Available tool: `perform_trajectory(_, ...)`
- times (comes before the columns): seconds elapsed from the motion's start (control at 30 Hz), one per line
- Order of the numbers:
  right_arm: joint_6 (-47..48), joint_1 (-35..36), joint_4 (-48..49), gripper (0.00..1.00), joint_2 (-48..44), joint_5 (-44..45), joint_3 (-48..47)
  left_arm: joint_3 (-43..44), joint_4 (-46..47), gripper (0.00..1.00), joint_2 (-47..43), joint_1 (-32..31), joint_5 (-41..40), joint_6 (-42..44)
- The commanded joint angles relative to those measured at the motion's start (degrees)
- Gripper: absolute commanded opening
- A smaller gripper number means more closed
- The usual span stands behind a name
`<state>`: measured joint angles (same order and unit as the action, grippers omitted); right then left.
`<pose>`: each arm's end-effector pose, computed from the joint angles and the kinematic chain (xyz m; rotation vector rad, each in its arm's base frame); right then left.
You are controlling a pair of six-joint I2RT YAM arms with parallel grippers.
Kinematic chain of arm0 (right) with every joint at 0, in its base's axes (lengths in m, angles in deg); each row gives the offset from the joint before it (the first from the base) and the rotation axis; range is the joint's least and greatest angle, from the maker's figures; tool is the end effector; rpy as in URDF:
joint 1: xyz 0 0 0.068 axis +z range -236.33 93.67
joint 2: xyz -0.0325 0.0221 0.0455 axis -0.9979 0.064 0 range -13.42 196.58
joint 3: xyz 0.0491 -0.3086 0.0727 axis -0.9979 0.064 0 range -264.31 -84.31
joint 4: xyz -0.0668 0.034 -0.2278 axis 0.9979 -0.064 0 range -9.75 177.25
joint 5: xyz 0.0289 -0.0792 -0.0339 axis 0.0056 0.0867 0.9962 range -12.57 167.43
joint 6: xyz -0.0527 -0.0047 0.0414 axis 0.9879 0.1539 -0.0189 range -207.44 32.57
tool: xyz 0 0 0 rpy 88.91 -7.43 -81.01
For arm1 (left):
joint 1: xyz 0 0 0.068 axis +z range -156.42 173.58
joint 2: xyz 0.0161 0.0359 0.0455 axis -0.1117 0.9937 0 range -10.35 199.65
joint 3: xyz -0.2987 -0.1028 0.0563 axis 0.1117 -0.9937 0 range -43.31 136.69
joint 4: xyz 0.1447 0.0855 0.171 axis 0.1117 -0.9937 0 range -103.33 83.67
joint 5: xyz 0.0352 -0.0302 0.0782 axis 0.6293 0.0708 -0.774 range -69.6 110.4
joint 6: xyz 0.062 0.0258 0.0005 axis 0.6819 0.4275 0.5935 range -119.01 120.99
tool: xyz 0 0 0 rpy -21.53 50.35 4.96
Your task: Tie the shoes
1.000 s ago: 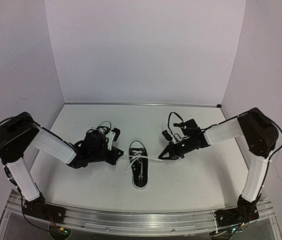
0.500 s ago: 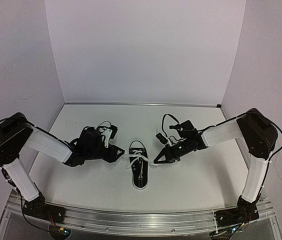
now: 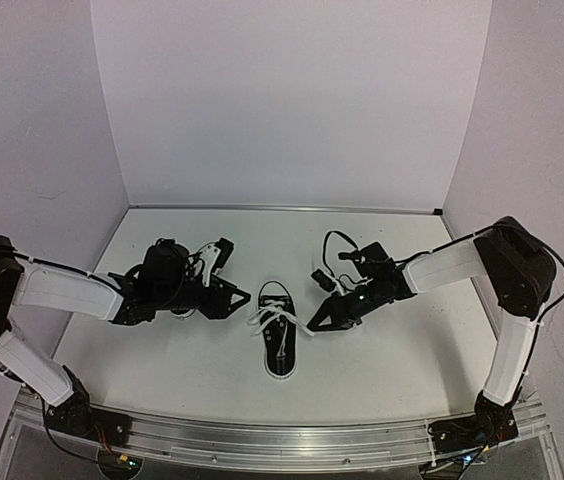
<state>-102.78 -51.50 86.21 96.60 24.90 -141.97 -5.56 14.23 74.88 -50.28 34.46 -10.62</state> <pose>0.2824 0.2483 0.1835 -0.8420 2.4440 1.4979 0.2075 -0.2176 0.2460 0.7461 2.0004 -0.8404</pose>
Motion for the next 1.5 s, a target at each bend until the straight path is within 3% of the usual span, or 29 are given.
perform_trajectory(0.0, 1.92, 0.42, -1.21, 0.22, -1.12, 0.01, 1.11, 6.96, -7.05, 0.51, 3.35, 0.11, 8.64, 3.67)
perform_trajectory(0.2, 1.73, 0.39, -1.26, 0.34, -2.60, 0.44, 0.67, 10.69, -5.07, 0.53, 9.06, 0.11, 10.28, 1.94)
perform_trajectory(0.37, 1.37, -0.22, -1.25, 0.36, -2.50, 1.21, -0.52, 13.00, -3.78, 0.46, 13.30, 0.10, 12.57, 0.82)
perform_trajectory(0.67, 1.54, -0.28, -1.24, 0.36, 0.74, 0.68, -2.96, 13.55, -2.38, 0.24, 14.97, -0.42, 14.98, 0.21)
perform_trajectory(0.87, 1.75, -0.26, -1.23, 0.36, 2.29, 0.25, -4.21, 12.89, -1.37, 0.01, 14.20, -0.44, 13.92, -0.49)
perform_trajectory(1.47, 1.28, -1.46, -0.83, 0.38, 0.91, -0.25, -7.29, 8.68, -4.41, 0.00, 6.02, 0.08, 6.55, 0.80)
